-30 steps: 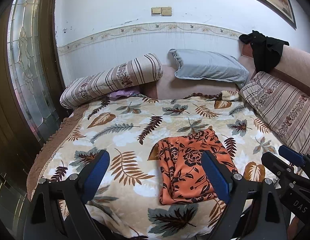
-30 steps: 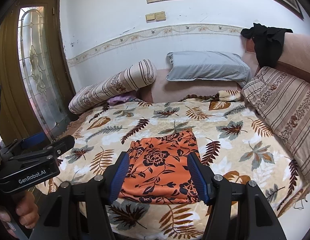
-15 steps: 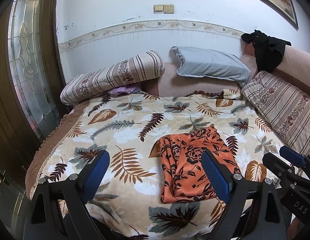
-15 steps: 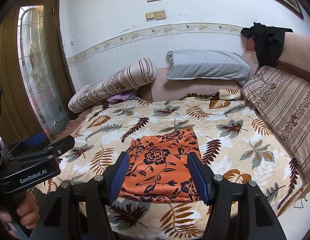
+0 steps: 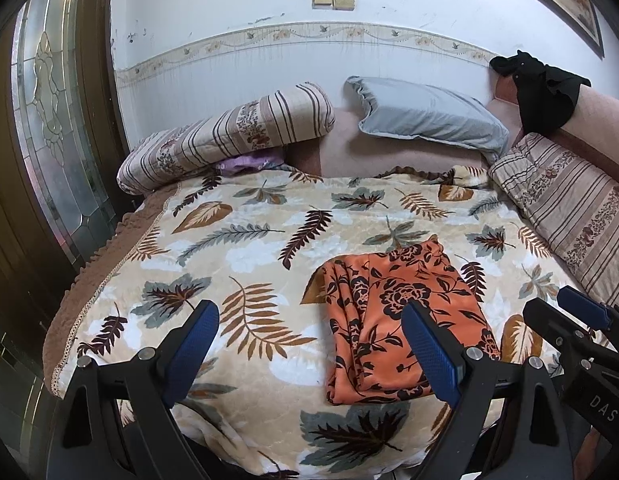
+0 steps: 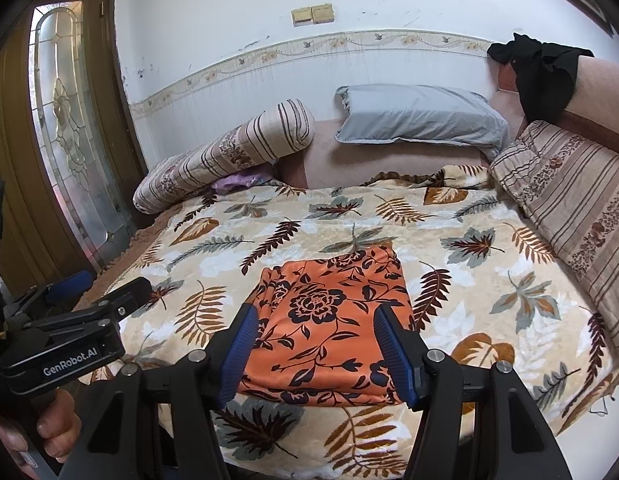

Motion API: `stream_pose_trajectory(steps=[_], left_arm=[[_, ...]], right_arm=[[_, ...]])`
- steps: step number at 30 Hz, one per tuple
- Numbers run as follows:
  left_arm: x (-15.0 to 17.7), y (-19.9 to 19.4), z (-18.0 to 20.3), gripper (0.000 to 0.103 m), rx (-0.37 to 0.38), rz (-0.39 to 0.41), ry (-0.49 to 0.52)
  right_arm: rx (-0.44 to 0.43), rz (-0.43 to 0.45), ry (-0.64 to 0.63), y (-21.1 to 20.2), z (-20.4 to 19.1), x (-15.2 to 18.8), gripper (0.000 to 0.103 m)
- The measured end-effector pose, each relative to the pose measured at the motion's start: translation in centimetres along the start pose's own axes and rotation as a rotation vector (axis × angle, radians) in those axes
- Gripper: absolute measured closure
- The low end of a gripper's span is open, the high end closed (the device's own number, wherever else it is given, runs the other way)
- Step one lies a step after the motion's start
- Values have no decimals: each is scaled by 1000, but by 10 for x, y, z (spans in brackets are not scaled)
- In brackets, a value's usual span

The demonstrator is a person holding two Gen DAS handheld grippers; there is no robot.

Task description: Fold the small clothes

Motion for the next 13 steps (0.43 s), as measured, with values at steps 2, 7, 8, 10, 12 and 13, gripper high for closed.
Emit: stream_pose_trajectory(steps=[2, 7, 8, 10, 12, 13], left_arm=[[0, 4, -1, 10, -5, -6, -1], [2, 12, 0, 10, -3, -20, 6], [2, 14, 1, 10, -2, -23, 8], [1, 18, 1, 10, 13, -28, 1], [-2, 26, 1, 10, 44, -36, -9], [-4, 32, 0, 10, 51, -41, -15]], right_arm=[[-4, -5, 0, 5, -1, -1, 39], [-15, -11, 6, 16, 0, -3, 39], [-18, -13, 5, 18, 1, -4, 39], [-20, -17, 0, 23, 1, -5, 39], [-31, -20, -9, 31, 4, -7, 39], [-35, -19, -13, 35, 8, -9, 39]])
Point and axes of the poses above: each gripper's, at about its wrist camera, not at the fingertips, and y roughly the way its jaws point, z to its right, x to its underside, the point moved 3 cm from there along y, roughly the way its jaws point
